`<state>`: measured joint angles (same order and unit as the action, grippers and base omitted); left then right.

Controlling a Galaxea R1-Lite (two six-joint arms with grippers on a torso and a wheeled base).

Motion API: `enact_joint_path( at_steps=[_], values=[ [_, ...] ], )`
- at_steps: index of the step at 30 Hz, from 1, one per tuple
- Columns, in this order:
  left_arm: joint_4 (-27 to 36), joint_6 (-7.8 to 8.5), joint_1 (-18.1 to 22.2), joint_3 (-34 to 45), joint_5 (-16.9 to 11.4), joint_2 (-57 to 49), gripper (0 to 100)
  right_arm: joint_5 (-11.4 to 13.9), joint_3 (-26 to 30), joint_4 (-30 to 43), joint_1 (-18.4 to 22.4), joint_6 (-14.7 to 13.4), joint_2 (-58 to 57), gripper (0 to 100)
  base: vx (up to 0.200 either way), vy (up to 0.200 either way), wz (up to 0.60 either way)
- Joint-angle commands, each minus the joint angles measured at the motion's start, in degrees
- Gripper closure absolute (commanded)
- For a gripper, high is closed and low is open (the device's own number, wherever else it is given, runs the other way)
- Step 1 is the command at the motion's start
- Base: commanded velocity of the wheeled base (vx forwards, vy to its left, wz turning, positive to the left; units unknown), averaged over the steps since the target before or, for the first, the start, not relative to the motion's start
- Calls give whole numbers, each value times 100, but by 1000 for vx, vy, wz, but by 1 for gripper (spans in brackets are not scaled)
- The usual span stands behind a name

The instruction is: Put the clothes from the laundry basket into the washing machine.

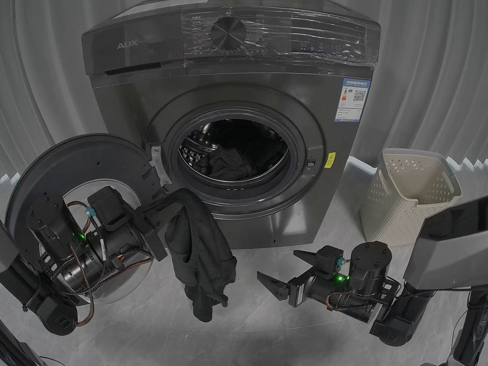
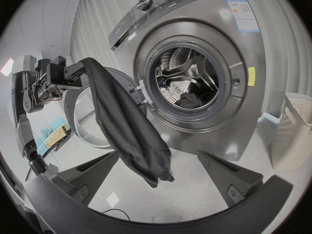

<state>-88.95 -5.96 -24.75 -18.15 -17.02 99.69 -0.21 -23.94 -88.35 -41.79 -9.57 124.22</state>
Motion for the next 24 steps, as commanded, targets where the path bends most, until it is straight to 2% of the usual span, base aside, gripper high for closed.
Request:
enact_joint_path(
  at_steps=[1, 3, 5, 8, 11, 21, 24],
  values=[
    [-8, -2, -13, -22, 85, 6, 100, 21, -251, -60, -268, 17, 313, 0, 0, 0, 0],
    [-8, -2, -13, -22, 129, 24, 100, 30, -304, -60, -303, 43, 340, 0, 0, 0, 0],
    [-8, -2, -30, -31, 137, 50, 100, 161, -612, -69, -356, 184, 533, 0, 0, 0, 0],
    [-8, -2, -74, -74, 164, 59, 100, 258, -867, -69, -409, 210, 682, 0, 0, 0, 0],
    [-8, -2, -92, -110, 225, 76, 100, 363, -1034, -69, -637, 219, 717, 0, 0, 0, 0],
    [-8, -10, -83, -268, 340, 199, 100, 381, -2027, 45, -673, 166, 1069, 0, 0, 0, 0],
    [-8, -10, -92, -285, 471, 287, 100, 381, -2238, 248, -664, 166, 1139, 0, 0, 0, 0]
  ],
)
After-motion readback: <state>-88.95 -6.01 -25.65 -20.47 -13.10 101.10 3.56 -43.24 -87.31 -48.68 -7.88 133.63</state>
